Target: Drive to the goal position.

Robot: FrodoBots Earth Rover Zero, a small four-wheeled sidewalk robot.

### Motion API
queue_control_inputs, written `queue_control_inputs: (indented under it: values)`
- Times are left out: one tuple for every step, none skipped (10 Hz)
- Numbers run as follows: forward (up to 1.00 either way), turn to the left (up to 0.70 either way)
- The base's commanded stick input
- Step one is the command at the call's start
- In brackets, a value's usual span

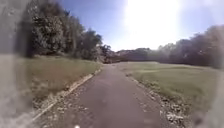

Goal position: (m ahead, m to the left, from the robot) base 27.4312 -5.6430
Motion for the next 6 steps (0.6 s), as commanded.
queue_control_inputs:
  values:
    - [1.0, 0.0]
    - [1.0, 0.0]
    - [1.0, 0.0]
    - [1.0, 0.0]
    - [1.0, 0.0]
    - [1.0, 0.0]
